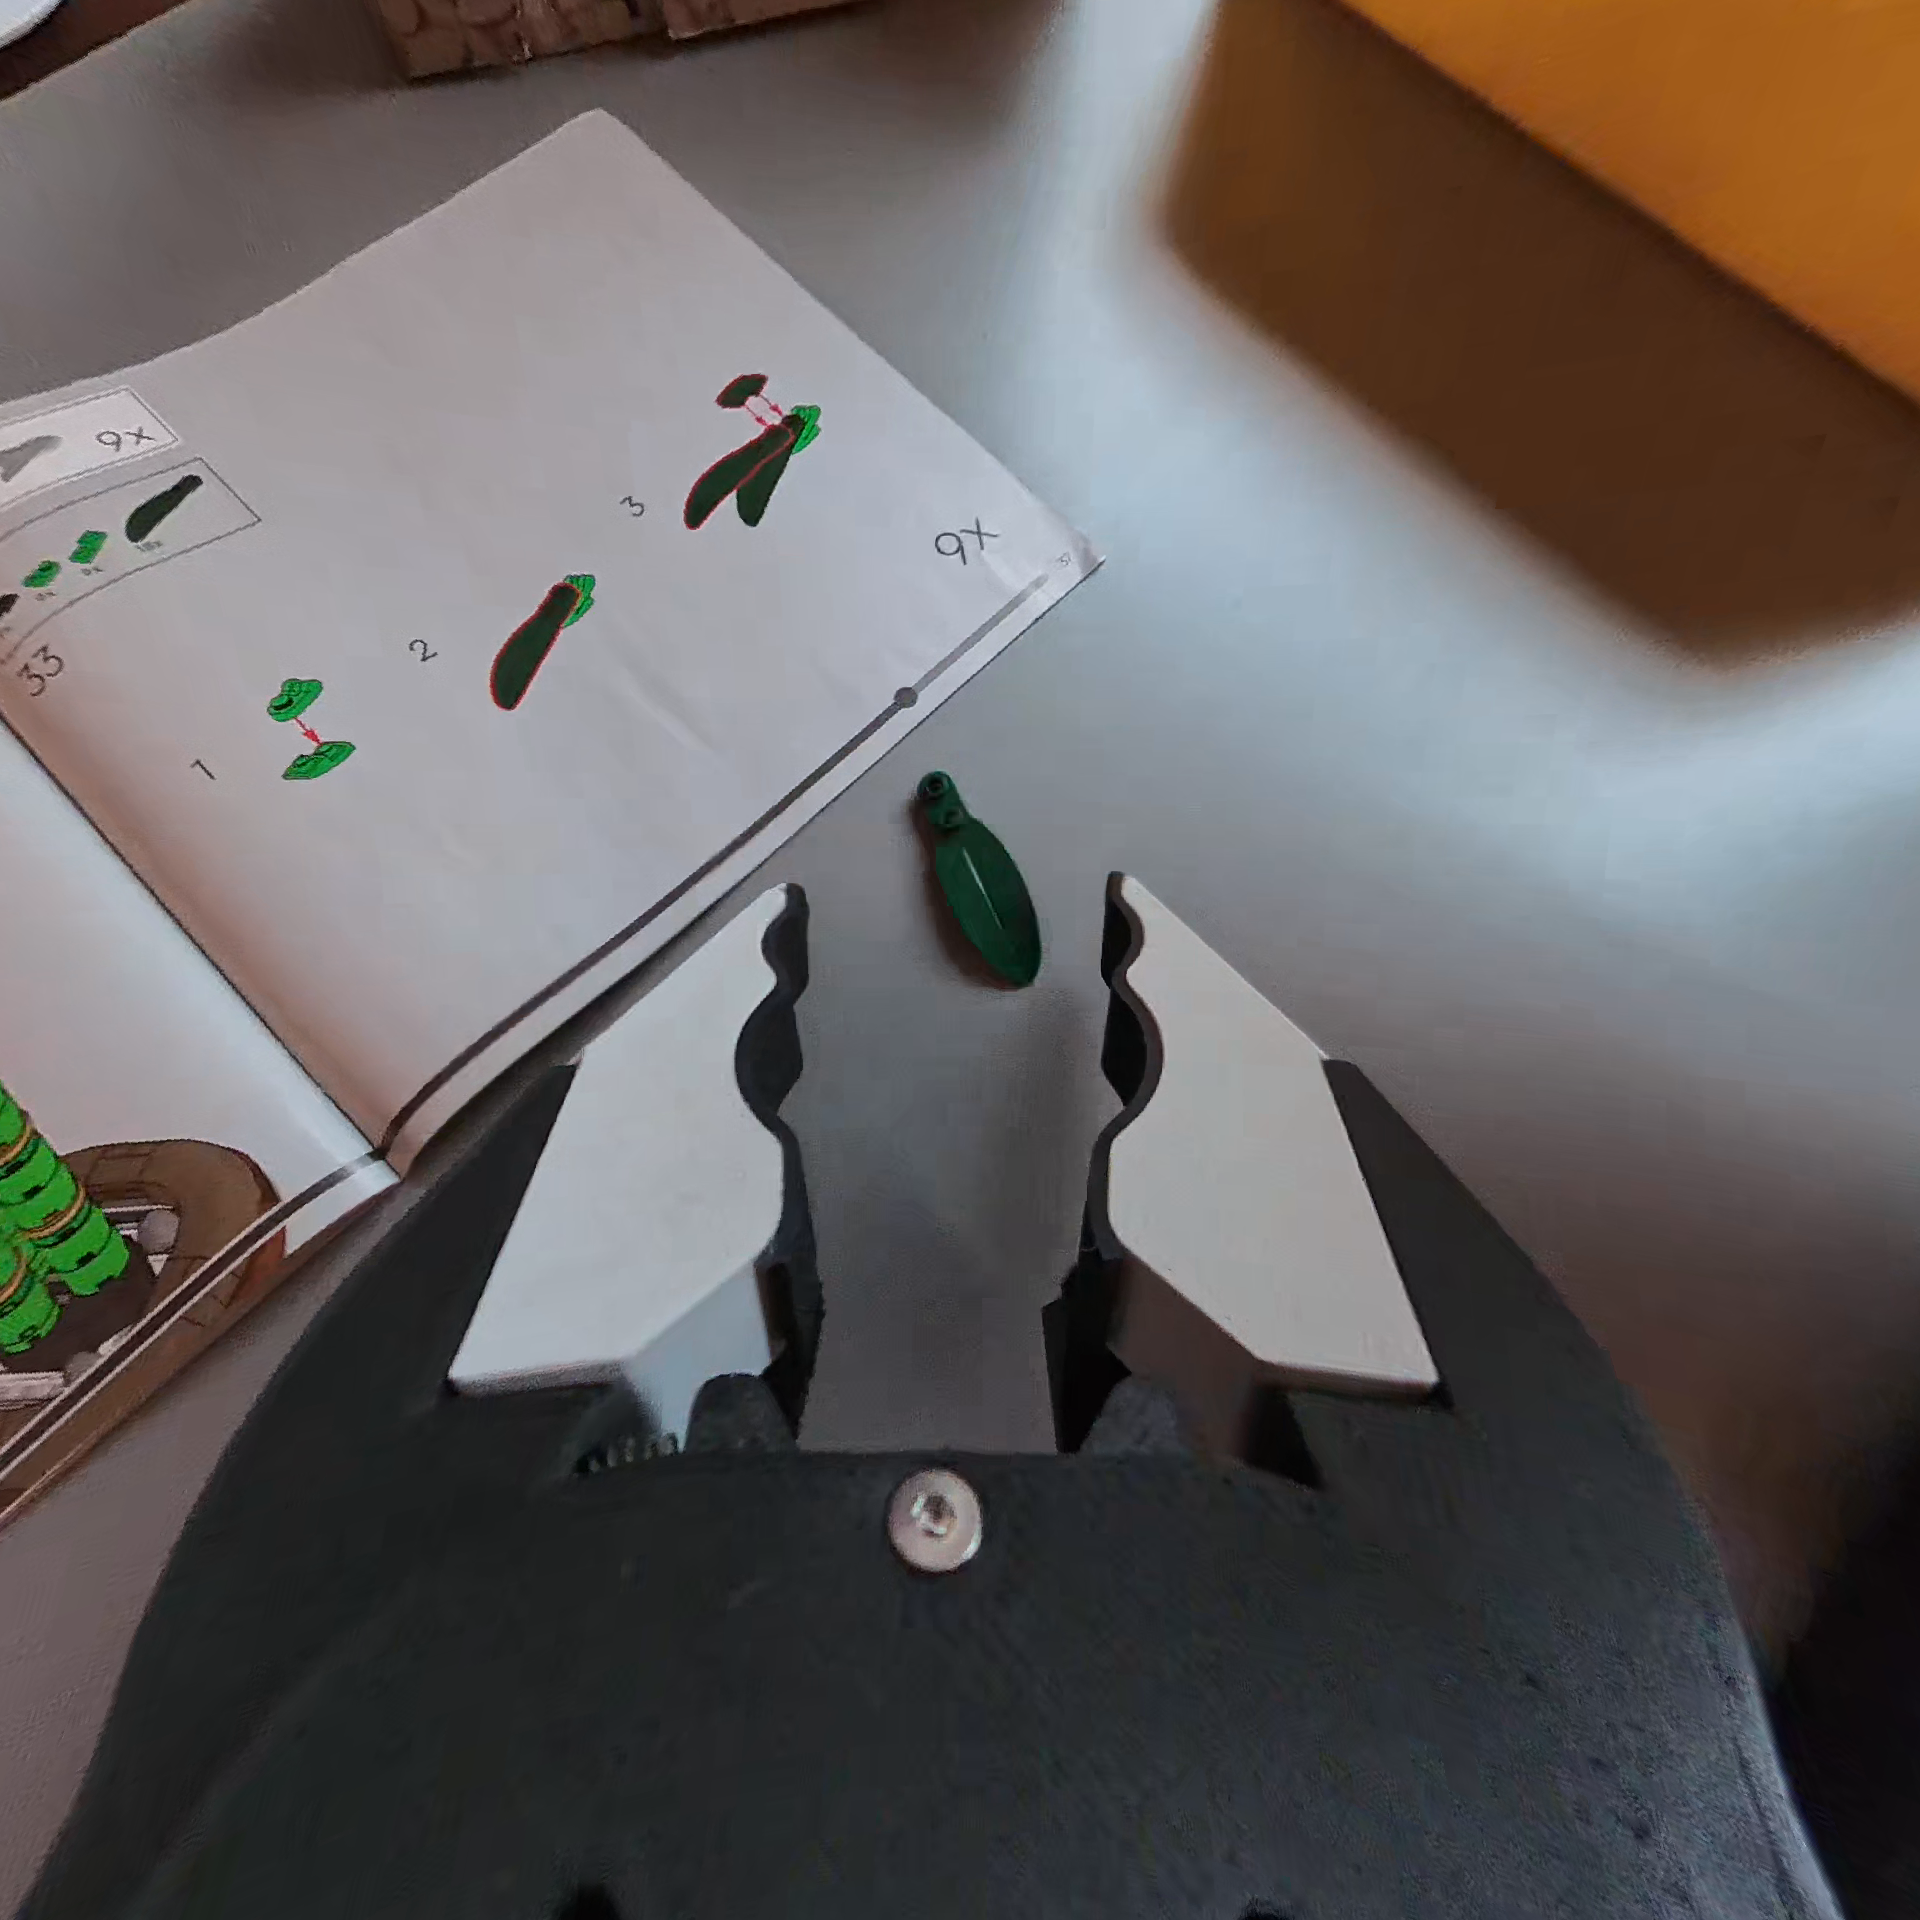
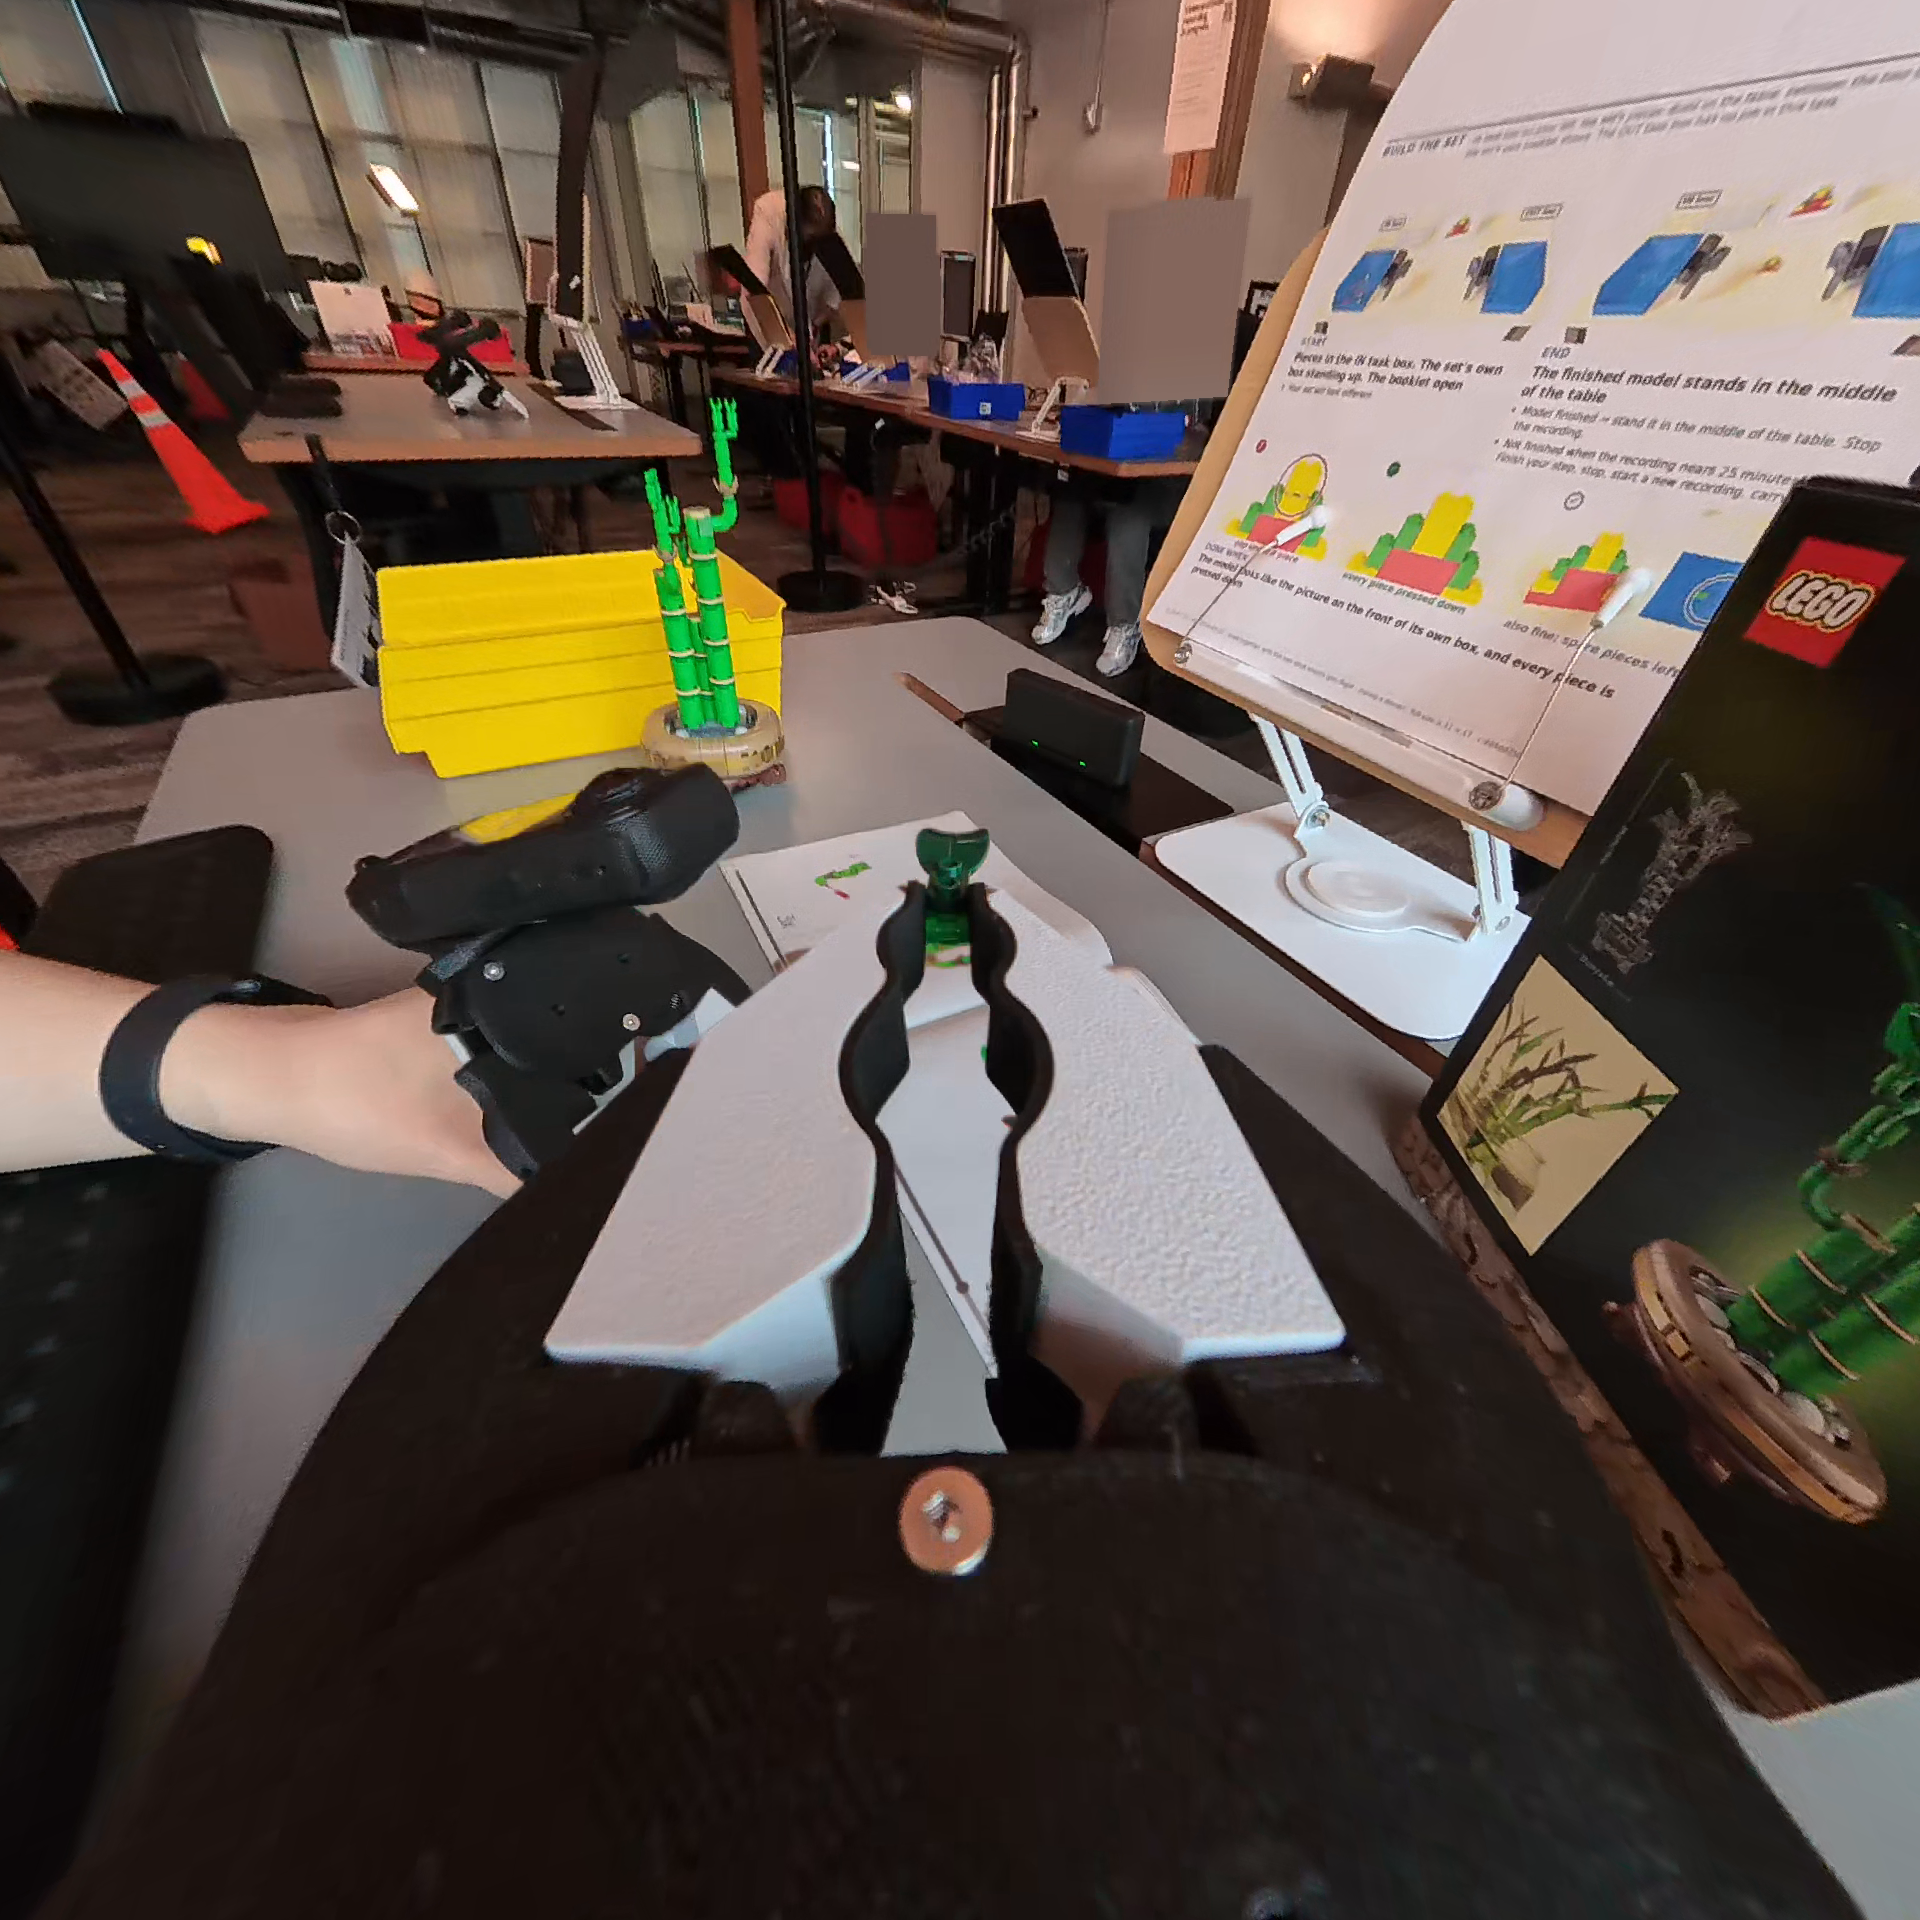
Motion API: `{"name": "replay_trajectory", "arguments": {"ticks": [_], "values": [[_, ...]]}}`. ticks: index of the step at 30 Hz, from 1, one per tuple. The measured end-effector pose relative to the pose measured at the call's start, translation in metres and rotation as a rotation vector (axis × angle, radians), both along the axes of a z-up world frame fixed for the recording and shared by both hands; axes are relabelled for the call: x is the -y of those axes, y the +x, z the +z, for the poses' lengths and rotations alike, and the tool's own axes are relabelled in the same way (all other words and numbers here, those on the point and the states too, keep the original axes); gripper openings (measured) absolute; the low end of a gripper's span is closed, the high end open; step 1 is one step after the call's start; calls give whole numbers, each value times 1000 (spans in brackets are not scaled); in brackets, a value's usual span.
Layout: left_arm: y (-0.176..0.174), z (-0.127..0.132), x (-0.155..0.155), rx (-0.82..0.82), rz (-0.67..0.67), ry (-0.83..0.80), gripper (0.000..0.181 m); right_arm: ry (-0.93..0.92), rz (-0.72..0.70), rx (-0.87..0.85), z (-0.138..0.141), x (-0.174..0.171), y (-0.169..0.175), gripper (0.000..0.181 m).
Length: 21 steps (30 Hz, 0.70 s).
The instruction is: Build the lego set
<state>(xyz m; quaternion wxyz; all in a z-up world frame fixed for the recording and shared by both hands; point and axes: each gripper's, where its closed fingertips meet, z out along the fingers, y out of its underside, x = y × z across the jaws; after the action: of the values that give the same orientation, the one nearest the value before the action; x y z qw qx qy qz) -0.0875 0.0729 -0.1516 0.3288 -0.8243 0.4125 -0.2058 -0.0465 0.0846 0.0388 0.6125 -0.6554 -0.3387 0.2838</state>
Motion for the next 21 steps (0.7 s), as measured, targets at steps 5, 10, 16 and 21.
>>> {"name": "replay_trajectory", "arguments": {"ticks": [5, 10, 16, 21], "values": [[9, -8, 2, -75, 14, 41, 51, -15, 8, 11, -10, -2, 1, 6], [11, -10, 2, -98, -10, 62, 27, -40, 44, -38, -14, -2, 2, 6], [-16, 9, 3, 24, -30, 11, 15, -195, 141, -39, -43, 1, -1, 6], [-47, 98, 9, 446, -161, 107, 16, -378, 304, -1, -69, 19, -19, 6]]}}
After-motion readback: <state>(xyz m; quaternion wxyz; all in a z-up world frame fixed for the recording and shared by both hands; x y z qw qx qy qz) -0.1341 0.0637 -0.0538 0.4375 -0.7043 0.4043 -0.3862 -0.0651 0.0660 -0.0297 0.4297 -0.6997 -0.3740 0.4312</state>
